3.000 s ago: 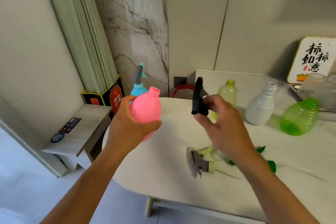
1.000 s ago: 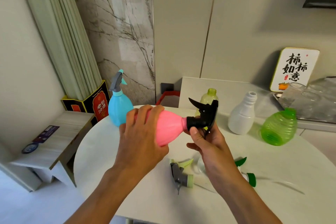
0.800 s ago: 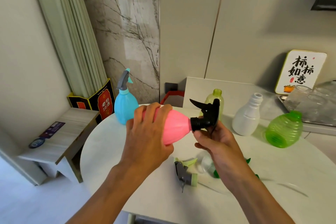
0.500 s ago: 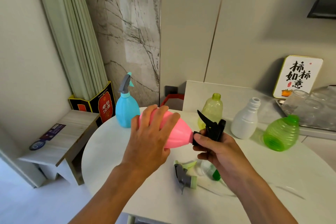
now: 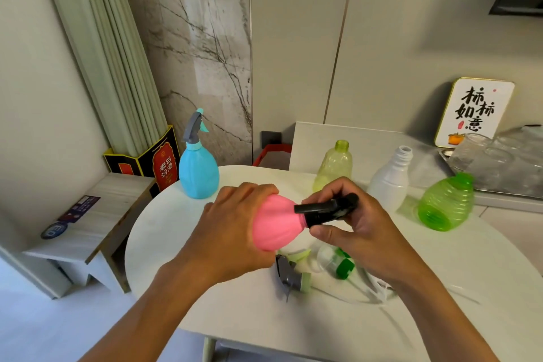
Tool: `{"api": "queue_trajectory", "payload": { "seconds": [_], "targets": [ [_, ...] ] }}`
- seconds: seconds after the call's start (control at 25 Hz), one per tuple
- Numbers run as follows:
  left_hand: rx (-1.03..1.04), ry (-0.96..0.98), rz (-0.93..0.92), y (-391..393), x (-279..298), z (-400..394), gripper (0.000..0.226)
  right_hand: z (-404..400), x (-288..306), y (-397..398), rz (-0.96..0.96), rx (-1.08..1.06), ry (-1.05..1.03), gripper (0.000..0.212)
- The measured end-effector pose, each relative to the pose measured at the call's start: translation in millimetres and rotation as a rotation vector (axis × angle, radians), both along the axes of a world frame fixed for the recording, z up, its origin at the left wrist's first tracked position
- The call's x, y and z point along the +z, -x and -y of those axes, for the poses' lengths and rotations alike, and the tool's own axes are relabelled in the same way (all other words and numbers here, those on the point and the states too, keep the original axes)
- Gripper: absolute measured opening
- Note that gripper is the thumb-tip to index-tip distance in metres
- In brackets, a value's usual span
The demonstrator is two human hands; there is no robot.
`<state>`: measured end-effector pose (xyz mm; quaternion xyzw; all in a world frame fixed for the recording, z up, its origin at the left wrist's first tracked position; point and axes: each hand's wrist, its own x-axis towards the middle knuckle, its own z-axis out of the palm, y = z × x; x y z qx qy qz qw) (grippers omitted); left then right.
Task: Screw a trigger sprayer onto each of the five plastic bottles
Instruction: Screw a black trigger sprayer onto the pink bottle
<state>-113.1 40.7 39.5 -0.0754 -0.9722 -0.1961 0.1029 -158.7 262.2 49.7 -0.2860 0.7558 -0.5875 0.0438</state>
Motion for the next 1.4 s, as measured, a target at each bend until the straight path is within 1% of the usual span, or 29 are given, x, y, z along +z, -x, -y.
{"api": "queue_trajectory", "payload": {
  "seconds": [0.08,0.24,0.36,0.4,0.44,0.52,0.56,0.64,0.72,0.8,0.92,1.0,1.04,1.08,1.16,1.2,1.24,1.28,1.32,1.36,1.4],
  "targets": [
    [0.021,0.062,-0.081,1.0,-2.4,-0.3,0.092,1.8,-1.6,-1.4,-0.007,-0.029,-0.024,0.035],
    [0.057,0.041,-0.226,0.5,-2.4,-2.0,0.090,5.0,-0.8,-3.4,0.078,-0.102,0.123,0.042],
    [0.101,0.052,-0.275,-0.5,-4.3,-6.9,0.092,13.7,2.2,-7.4,0.133,-0.184,0.252,0.044],
    [0.117,0.064,-0.291,-0.4,-5.3,-8.5,0.092,17.3,2.4,-8.8,0.143,-0.228,0.258,0.045],
    [0.132,0.081,-0.303,0.4,-6.2,-9.5,0.092,20.9,1.0,-9.7,0.154,-0.283,0.241,0.048],
    [0.151,0.121,-0.320,2.5,-6.5,-9.8,0.093,27.3,-3.0,-10.9,0.172,-0.371,0.187,0.060],
    [0.153,0.128,-0.316,3.6,-6.1,-8.9,0.093,28.8,-6.2,-11.6,0.131,-0.379,0.134,0.069],
    [0.155,0.112,-0.288,5.1,-4.6,-5.2,0.093,27.9,-12.5,-11.2,-0.049,-0.342,-0.052,0.088],
    [0.147,0.092,-0.245,5.7,-2.8,-0.2,0.094,22.2,-9.3,-12.2,-0.191,-0.298,-0.241,0.100],
    [0.128,0.040,-0.175,6.1,-0.4,4.4,0.094,16.4,-4.5,-13.4,-0.292,-0.262,-0.347,0.105],
    [0.101,-0.046,-0.094,6.7,3.8,7.4,0.096,16.4,1.5,-19.5,-0.394,-0.263,-0.379,0.112],
    [0.104,-0.048,-0.088,5.5,5.8,9.1,0.095,17.4,2.5,-22.9,-0.428,-0.264,-0.414,0.112],
    [0.106,-0.038,-0.083,4.6,5.9,10.5,0.095,16.0,2.7,-23.3,-0.418,-0.243,-0.410,0.107],
    [0.105,-0.027,-0.077,3.6,5.9,11.7,0.094,13.1,2.1,-22.0,-0.403,-0.215,-0.373,0.097],
    [0.089,-0.004,-0.105,2.0,5.4,13.0,0.093,10.5,3.0,-19.5,-0.309,-0.199,-0.204,0.060],
    [0.080,0.017,-0.150,1.2,5.3,12.7,0.091,11.4,3.6,-18.8,-0.218,-0.228,-0.101,0.043],
    [0.076,0.053,-0.211,0.3,4.8,12.2,0.090,14.0,5.1,-18.7,-0.094,-0.260,0.013,0.032],
    [0.080,0.105,-0.272,-0.1,4.5,11.4,0.091,17.0,6.2,-18.7,0.076,-0.291,0.127,0.025],
    [0.089,0.161,-0.315,-0.5,4.3,10.7,0.092,18.1,6.7,-19.5,0.257,-0.305,0.190,0.022],
    [0.095,0.205,-0.339,-0.2,4.6,10.3,0.093,17.1,6.6,-19.6,0.405,-0.291,0.183,0.023],
    [0.099,0.223,-0.343,0.5,4.3,10.5,0.093,15.4,8.5,-18.2,0.500,-0.283,0.135,0.028]
  ]
}}
